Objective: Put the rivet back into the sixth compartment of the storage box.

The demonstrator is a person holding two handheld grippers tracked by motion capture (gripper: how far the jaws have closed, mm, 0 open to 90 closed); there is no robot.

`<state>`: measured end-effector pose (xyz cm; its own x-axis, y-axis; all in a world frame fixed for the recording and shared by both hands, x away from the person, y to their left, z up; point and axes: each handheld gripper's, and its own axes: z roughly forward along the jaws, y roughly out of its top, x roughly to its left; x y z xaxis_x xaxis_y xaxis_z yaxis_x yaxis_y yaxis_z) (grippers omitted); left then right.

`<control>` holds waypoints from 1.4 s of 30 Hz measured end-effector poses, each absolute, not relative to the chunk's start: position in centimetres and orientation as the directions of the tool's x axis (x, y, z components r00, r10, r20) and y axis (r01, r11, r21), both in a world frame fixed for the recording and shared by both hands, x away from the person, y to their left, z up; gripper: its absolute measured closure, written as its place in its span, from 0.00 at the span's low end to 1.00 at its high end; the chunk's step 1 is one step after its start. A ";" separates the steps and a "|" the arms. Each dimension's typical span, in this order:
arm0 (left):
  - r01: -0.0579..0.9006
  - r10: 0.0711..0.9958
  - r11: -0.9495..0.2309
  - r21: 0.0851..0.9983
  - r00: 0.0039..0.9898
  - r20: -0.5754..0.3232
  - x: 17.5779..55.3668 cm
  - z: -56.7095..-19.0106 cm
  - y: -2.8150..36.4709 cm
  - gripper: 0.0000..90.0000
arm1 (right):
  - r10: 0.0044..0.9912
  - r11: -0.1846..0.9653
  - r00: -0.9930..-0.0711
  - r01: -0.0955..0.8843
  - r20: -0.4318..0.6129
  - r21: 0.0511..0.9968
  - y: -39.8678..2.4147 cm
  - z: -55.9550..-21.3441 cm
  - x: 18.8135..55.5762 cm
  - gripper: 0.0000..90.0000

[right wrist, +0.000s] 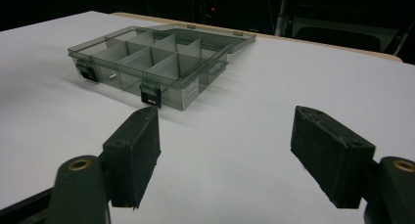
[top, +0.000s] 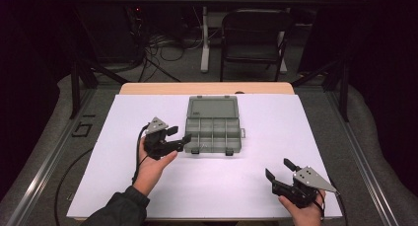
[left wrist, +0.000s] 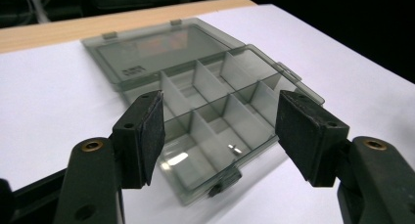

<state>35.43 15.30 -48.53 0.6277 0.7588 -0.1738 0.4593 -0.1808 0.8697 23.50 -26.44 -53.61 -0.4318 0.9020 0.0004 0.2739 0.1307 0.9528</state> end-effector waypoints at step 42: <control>0.474 0.863 -0.133 0.871 0.488 -0.134 26.3 -53.1 28.7 0.39 | 0.912 0.123 -0.410 0.287 0.006 0.950 -26.8 -53.6 23.5 0.29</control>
